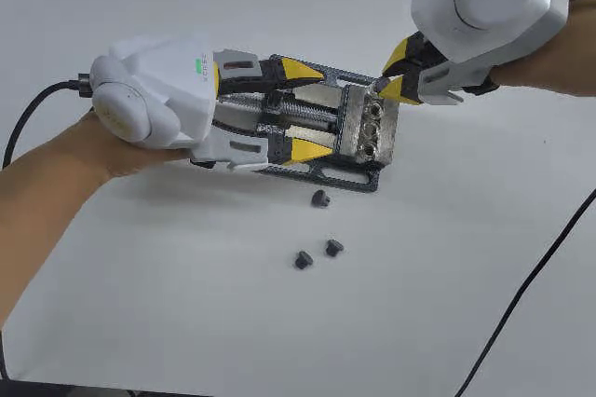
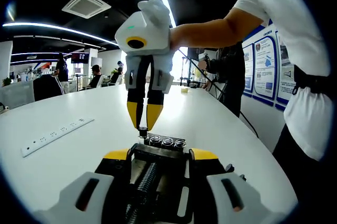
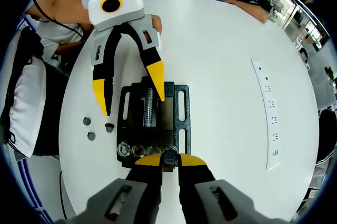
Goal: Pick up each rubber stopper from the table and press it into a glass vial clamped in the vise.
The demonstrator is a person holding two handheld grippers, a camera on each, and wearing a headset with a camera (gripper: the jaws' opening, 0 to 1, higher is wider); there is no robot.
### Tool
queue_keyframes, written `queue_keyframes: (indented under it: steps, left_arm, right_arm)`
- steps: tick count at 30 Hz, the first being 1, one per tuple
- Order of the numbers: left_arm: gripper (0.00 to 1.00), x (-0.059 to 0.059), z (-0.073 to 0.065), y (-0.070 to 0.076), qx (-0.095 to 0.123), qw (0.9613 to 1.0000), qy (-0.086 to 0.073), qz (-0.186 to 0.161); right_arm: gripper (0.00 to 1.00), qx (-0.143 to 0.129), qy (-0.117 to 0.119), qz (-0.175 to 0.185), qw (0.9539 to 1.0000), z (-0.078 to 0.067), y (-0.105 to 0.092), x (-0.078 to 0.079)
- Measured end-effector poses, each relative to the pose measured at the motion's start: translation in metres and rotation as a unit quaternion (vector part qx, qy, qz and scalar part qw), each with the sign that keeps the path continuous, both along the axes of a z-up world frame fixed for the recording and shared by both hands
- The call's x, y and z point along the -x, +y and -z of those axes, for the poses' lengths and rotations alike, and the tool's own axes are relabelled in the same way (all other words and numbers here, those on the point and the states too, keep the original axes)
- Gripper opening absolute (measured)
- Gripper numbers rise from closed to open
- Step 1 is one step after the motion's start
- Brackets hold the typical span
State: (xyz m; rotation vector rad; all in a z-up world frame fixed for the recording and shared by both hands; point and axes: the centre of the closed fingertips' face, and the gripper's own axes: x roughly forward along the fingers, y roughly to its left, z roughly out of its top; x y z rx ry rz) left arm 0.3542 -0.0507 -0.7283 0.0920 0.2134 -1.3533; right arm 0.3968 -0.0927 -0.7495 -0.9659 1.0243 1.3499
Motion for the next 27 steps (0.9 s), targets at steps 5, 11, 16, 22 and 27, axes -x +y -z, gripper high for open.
queue_keyframes:
  steps: [5,11,16,22,27]
  left_arm:
    - [0.41,-0.0002,-0.0003,0.0009,0.000,1.0000,-0.002,0.000]
    - [0.41,-0.0007,-0.0008,0.0016,0.000,1.0000,-0.002,-0.001]
    - [0.40,-0.0005,-0.0011,0.0019,-0.001,1.0000,-0.002,-0.001]
    - [0.39,-0.0005,-0.0009,0.0018,-0.001,1.0000,-0.002,-0.002]
    - [0.39,-0.0002,-0.0004,0.0011,-0.001,1.0000,-0.002,-0.001]
  right_arm:
    - [0.10,0.004,0.000,-0.005,1.0000,0.0009,0.0010,0.0001]
    - [0.11,0.008,0.001,-0.011,0.9999,0.0002,0.0015,-0.0003]
    - [0.11,0.011,0.001,-0.011,0.9999,0.0002,0.0013,0.0000]
    - [0.11,0.012,0.001,-0.011,0.9999,0.0006,0.0000,-0.0002]
    - [0.11,0.012,0.001,-0.012,0.9999,0.0002,0.0005,0.0000]
